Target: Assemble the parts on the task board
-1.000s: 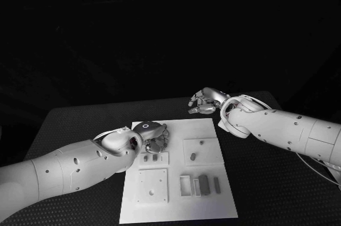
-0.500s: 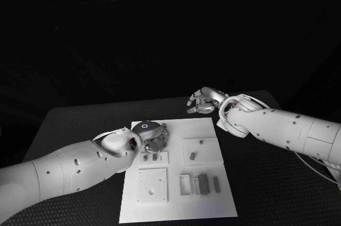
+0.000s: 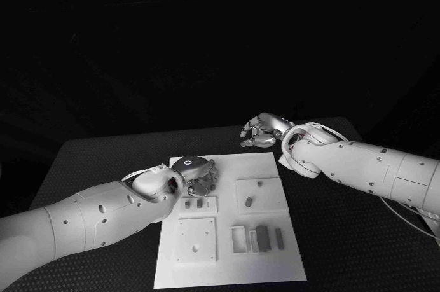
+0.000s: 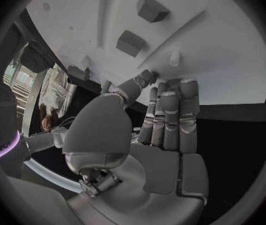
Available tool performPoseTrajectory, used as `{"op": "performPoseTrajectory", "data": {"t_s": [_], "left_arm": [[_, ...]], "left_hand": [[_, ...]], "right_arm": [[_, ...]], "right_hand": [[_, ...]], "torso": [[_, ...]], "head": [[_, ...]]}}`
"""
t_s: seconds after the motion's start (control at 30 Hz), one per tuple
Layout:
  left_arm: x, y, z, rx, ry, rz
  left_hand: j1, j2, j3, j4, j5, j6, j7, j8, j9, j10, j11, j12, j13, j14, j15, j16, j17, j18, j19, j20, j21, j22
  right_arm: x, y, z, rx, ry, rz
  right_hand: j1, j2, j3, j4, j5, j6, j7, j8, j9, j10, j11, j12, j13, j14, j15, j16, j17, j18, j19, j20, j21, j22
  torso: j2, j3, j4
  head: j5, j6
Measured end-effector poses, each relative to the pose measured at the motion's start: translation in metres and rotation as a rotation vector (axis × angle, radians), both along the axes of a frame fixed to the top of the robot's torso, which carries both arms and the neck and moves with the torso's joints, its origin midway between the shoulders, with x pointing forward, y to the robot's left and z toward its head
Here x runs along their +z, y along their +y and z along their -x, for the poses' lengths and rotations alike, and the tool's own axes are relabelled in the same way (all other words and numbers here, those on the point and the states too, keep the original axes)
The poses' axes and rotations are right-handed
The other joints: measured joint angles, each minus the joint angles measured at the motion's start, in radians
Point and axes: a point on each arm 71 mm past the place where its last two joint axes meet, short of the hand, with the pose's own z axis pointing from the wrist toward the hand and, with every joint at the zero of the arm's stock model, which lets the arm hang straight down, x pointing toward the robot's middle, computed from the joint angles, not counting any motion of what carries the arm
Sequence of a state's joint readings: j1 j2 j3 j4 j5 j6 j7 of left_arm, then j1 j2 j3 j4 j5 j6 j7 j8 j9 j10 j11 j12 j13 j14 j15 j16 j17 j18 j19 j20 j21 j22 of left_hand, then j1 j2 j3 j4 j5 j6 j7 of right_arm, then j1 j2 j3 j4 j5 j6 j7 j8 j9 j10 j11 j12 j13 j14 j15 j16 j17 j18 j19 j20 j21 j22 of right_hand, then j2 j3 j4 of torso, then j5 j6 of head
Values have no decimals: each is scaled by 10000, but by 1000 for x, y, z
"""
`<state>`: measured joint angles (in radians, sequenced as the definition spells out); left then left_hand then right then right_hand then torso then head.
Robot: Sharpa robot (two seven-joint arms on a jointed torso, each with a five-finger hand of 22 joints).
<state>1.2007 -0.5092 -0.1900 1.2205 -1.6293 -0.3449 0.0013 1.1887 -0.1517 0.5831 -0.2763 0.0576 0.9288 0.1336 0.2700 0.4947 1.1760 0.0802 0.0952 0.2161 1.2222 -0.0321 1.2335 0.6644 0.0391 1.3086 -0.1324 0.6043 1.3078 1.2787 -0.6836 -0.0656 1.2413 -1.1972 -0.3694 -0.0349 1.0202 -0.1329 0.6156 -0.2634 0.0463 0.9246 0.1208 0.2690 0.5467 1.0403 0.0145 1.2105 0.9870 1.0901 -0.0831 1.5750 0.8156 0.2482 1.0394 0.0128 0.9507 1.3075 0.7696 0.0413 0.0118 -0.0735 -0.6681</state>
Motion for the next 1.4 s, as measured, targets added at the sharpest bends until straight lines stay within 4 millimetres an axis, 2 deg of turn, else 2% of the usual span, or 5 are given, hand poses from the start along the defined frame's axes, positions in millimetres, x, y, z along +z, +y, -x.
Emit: {"op": "performPoseTrajectory", "data": {"t_s": [0.2,0.6,0.73,1.03,1.4], "left_arm": [[-5,-1,0,25,95,-65],[-7,-5,0,22,151,-62],[-7,-5,0,23,150,-63],[-8,-4,-1,24,176,-90],[-7,-6,-2,18,172,-196]], "left_hand": [[0,0,0,0,0,0,0,0,-14,2,2,0,-1,0,0,10,-1,0,6,-5,45,-1],[-19,230,49,3,0,126,19,40,-48,162,-14,-43,38,106,-35,134,-2,1,68,-31,232,-2],[-20,230,50,5,0,140,33,40,-48,177,-1,-43,45,106,-35,134,-18,1,69,-31,232,-2],[18,540,256,-41,0,523,21,222,-49,558,-165,49,142,178,-105,210,-73,0,89,-15,393,-3],[58,577,444,-29,-7,738,-59,283,-66,733,-269,43,177,268,-193,210,-150,2,135,-38,472,-4]], "right_arm": [[0,1,0,15,1,-4],[0,2,1,44,4,-14],[0,2,1,50,5,-15],[0,2,1,58,7,-17],[0,2,1,63,10,-17]], "right_hand": [[0,0,0,0,0,1,-1,0,0,0,0,0,0,0,1,0,-9,-2,0,0,0,0],[0,0,0,0,0,11,-10,0,2,0,0,0,1,-13,15,0,-8,-8,0,0,0,0],[0,0,0,0,0,14,-14,0,9,0,0,0,1,-13,16,0,-8,-9,0,0,0,0],[0,0,0,0,0,24,-23,0,8,0,0,0,1,1,30,0,-7,-13,0,0,0,0],[0,0,0,0,0,27,-25,0,16,0,0,0,1,-27,5,0,-7,-18,0,0,0,0]], "torso": [[1,3,-5],[8,3,-8],[8,2,-6],[1,-2,2],[0,-3,2]], "head": [[-10,-17],[-54,-48],[-62,-53],[-70,-72],[-83,-81]]}}
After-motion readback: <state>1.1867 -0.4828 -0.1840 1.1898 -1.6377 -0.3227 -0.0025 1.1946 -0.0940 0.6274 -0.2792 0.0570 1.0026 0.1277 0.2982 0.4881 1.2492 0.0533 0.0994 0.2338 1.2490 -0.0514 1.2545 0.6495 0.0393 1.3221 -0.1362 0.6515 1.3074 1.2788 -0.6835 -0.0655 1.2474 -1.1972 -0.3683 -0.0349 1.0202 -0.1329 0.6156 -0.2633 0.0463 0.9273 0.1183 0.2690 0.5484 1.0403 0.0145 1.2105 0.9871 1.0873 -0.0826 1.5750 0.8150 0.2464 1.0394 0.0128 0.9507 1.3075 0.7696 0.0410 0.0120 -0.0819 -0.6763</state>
